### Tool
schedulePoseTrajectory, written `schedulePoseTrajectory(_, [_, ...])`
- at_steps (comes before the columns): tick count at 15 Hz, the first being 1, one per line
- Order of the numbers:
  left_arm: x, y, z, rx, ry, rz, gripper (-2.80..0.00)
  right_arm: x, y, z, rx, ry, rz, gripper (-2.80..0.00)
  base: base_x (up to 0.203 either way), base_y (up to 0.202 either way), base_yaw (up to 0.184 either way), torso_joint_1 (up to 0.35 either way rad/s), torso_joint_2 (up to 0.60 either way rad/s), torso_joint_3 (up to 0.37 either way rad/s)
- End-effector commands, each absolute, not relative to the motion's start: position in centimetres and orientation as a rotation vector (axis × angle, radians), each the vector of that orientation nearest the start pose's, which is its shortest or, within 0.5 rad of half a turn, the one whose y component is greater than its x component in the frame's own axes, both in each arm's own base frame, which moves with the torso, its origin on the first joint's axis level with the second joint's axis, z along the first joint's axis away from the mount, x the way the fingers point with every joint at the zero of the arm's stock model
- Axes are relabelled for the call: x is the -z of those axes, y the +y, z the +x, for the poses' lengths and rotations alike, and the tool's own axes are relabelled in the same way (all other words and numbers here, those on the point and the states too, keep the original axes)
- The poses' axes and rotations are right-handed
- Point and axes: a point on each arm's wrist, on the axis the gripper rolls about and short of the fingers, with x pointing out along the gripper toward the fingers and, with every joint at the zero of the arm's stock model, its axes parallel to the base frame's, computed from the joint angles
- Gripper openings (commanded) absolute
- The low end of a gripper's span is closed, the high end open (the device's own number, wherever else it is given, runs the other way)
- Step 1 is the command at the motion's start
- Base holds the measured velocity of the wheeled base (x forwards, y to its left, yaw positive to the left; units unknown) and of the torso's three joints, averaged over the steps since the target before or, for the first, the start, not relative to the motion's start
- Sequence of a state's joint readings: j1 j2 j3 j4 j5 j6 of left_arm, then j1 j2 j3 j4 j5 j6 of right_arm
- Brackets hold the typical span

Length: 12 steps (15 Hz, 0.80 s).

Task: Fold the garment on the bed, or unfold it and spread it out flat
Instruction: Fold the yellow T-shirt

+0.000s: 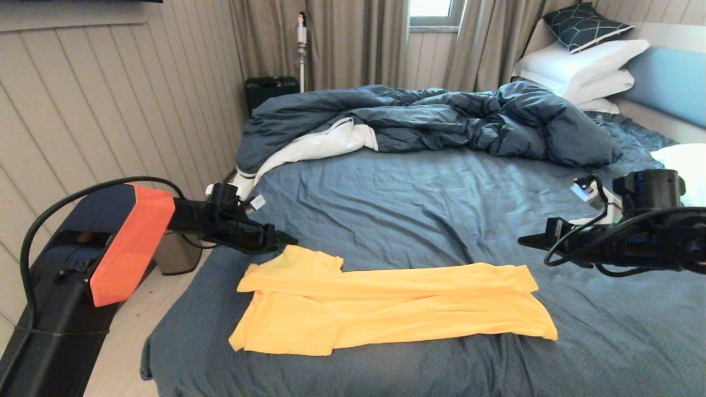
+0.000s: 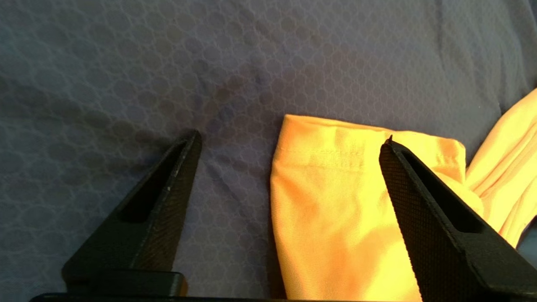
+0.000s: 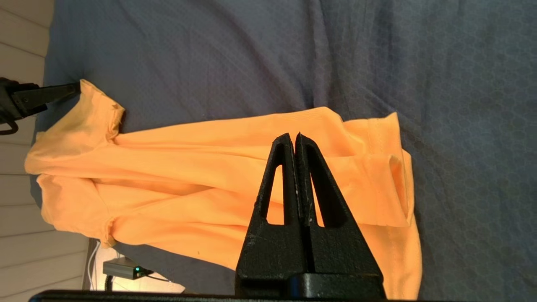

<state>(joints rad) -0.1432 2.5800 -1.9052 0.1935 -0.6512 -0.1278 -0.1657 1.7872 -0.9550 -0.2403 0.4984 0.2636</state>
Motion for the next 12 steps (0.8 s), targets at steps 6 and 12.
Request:
schedulePoseTrajectory(6, [-4.0,-8.3,47.0,0.735,0.933,-0.348,0.00,-15.5,-4.2,31.7,-0.257,0.616,0.459,-2.80,0.000,0.000,0.000,0.000,0.00,0.000])
schedulePoseTrajectory(12, [-4.3,-8.3,46.4,0.798,0.932,-0.401,0.00,-15.5,-4.3,31.6,-0.255,0.616,0.461,-2.80,0.000,0.000,0.000,0.000,0.00,0.000])
